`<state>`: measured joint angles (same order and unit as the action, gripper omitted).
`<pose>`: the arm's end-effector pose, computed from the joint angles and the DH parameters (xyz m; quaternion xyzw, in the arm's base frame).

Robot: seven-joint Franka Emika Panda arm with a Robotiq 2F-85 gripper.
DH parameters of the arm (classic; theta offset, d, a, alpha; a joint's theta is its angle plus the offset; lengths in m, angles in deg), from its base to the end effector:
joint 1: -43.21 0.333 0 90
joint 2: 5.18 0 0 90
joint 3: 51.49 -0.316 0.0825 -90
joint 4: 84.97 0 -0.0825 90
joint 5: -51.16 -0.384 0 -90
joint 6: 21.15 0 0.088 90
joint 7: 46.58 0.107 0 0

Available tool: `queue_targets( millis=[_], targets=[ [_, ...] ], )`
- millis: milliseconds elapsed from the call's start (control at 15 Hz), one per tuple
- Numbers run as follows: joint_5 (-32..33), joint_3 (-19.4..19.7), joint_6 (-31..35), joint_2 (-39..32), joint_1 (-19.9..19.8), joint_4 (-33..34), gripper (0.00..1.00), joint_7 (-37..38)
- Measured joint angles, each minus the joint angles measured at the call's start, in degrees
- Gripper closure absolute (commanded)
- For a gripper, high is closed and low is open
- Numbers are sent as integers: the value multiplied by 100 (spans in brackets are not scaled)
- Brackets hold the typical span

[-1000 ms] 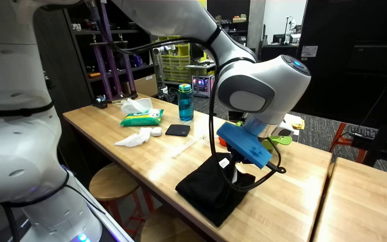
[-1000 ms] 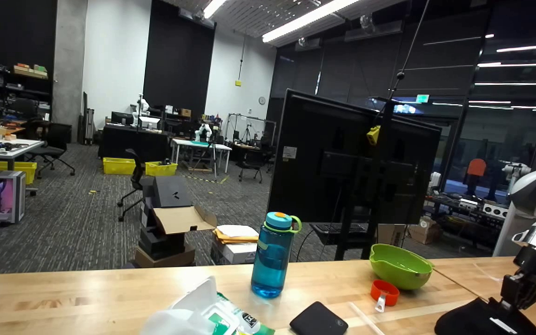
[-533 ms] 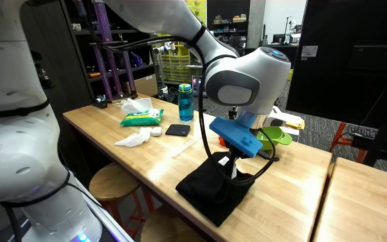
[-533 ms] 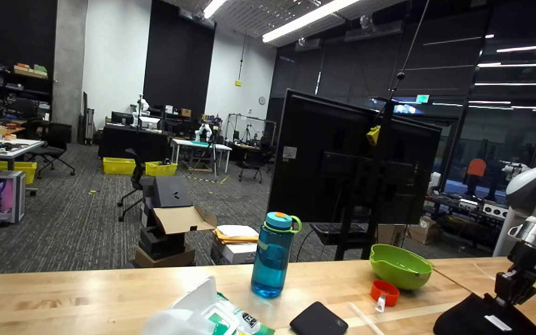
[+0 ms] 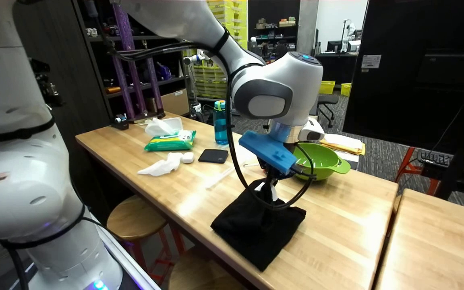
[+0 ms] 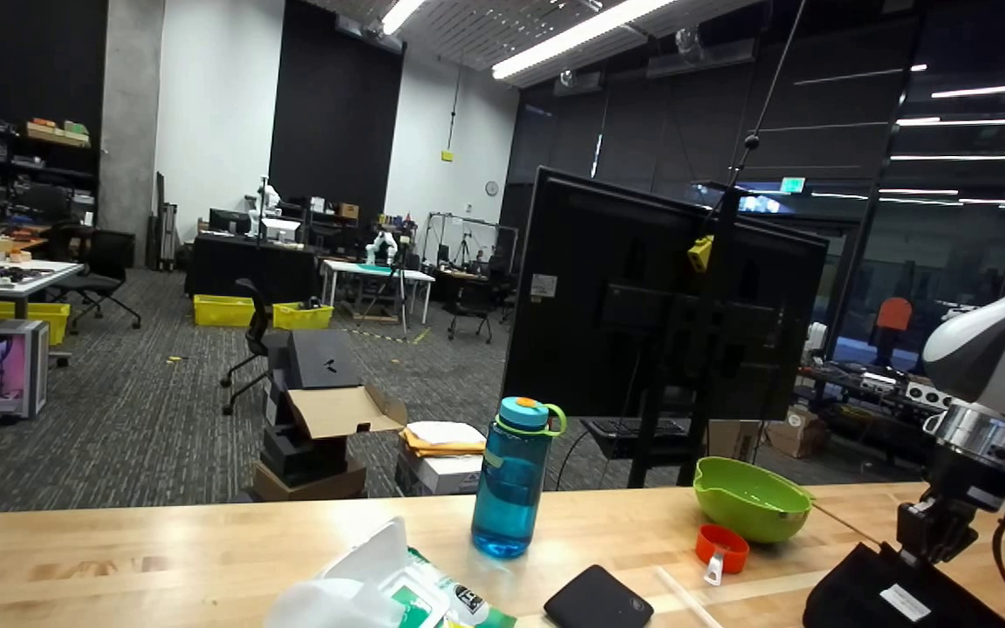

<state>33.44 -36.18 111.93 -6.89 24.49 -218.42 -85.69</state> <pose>0.4223 -0.2785 0.3233 -0.9921 0.0633 -0.0499 0.0958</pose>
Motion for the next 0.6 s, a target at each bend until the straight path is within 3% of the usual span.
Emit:
queue_targets(
  millis=[600],
  targets=[
    [1227, 3, -2, 785, 85, -621, 99, 1185]
  ],
)
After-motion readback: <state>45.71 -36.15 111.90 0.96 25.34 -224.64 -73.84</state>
